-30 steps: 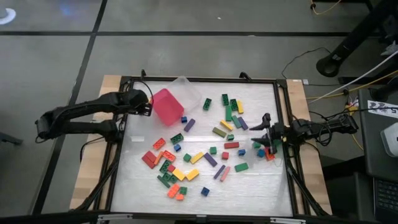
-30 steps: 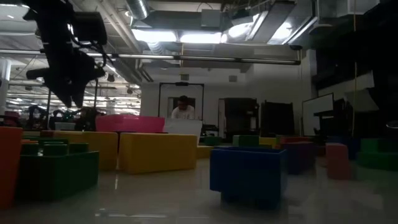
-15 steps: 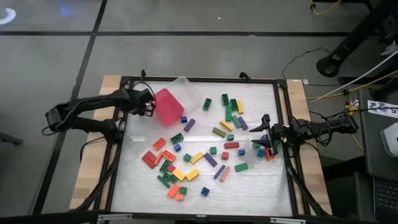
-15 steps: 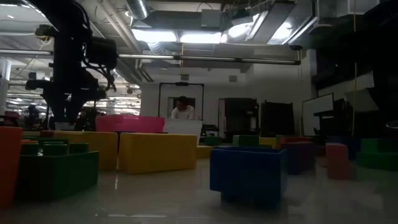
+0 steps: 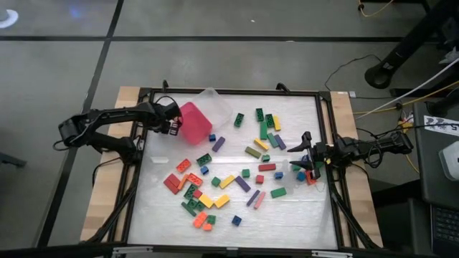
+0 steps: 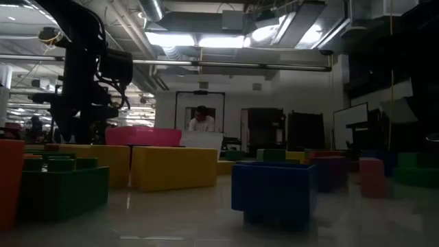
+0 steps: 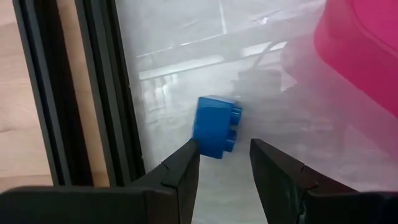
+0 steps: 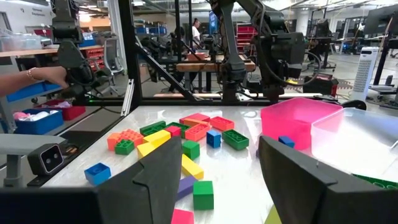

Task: Sort blocks by size
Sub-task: Put the small blue game piece into the pink bin

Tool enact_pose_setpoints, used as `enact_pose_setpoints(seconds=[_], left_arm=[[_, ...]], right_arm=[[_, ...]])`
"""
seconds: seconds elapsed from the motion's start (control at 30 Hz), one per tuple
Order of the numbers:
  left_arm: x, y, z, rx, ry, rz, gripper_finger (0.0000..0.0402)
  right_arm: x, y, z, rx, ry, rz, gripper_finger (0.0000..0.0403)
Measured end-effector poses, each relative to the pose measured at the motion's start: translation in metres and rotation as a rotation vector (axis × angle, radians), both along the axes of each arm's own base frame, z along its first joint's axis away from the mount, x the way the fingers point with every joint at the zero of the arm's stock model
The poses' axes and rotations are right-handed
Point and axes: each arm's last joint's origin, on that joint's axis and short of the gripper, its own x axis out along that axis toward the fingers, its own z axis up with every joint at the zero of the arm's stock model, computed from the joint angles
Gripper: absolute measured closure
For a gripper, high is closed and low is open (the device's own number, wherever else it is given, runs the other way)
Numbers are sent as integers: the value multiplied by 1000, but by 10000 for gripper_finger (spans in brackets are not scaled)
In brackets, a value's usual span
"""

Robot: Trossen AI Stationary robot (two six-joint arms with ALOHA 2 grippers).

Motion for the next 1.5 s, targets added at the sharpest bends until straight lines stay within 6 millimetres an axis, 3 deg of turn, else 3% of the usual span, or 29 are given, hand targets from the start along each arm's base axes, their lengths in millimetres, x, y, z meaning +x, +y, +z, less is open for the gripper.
enact_pose_setpoints(seconds=[0.53, 0.8, 1.3, 1.5], left_arm=[[0, 3, -1, 12, 16, -52, 271], [-14, 7, -18, 33, 45, -41, 271], [-13, 9, -21, 19, 58, -169, 271], [-13, 8, -22, -21, 49, -211, 243]], right_arm=[[0, 0, 0, 0, 0, 0, 189], [0, 0, 0, 0, 0, 0, 189], [0, 0, 0, 0, 0, 0, 189], [0, 0, 0, 0, 0, 0, 189]])
